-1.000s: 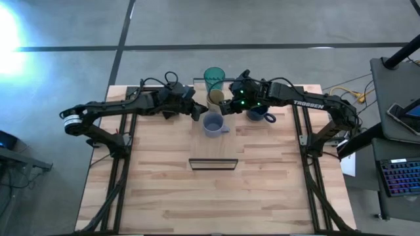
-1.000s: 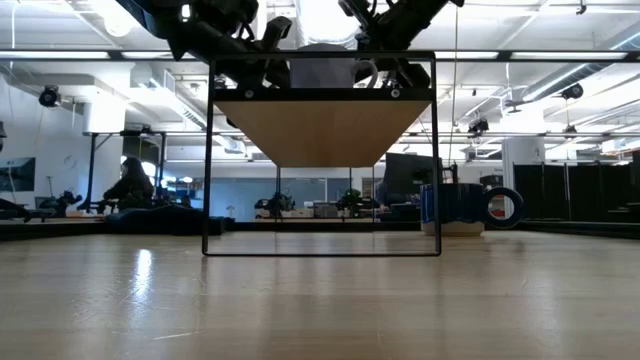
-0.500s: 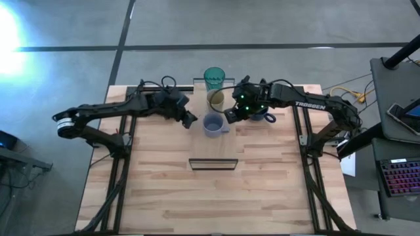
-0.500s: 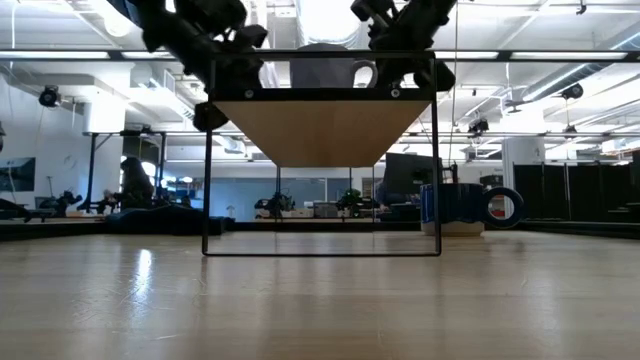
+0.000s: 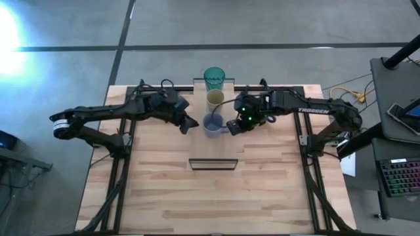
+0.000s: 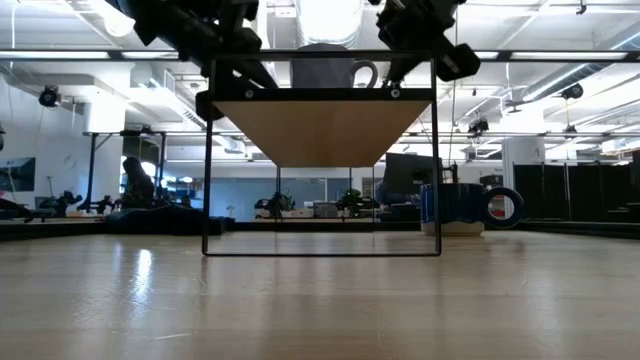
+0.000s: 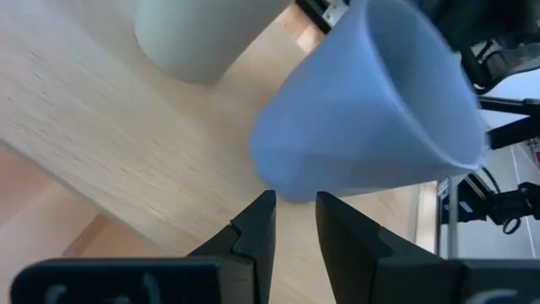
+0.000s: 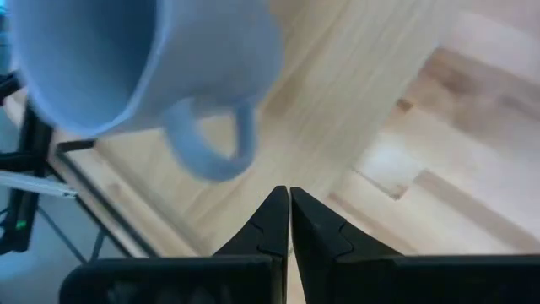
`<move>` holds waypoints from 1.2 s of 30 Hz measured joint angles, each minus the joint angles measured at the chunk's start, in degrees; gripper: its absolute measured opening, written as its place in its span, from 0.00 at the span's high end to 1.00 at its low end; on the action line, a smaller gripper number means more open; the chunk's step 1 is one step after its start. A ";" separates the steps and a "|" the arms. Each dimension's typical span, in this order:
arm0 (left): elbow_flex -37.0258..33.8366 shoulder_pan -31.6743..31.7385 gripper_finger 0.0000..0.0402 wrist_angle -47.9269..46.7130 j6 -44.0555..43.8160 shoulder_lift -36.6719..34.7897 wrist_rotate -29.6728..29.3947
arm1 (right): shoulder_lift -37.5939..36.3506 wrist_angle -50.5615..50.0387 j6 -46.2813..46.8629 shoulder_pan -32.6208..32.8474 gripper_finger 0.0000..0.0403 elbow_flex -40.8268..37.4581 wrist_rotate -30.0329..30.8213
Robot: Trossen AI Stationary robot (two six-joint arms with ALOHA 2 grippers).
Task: Stack small to large cups/mugs on shelf
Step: Adjust the purple mug on the shelf
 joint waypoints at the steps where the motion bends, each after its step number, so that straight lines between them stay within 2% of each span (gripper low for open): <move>1: 0.00 -0.21 0.82 0.01 0.00 0.51 -0.01 | -0.13 0.44 0.83 0.71 0.98 0.00 0.00; 12: 0.07 -2.67 0.82 4.24 -0.15 3.85 0.10 | 0.11 10.33 8.12 6.88 0.98 0.00 2.48; 17: 0.07 -3.07 0.82 4.61 -0.15 4.06 0.10 | 0.11 11.78 9.58 6.99 0.98 -0.01 7.88; 36: 0.13 -3.02 0.82 6.89 -0.02 4.65 -0.09 | 3.03 13.43 8.45 6.86 0.98 -0.09 8.02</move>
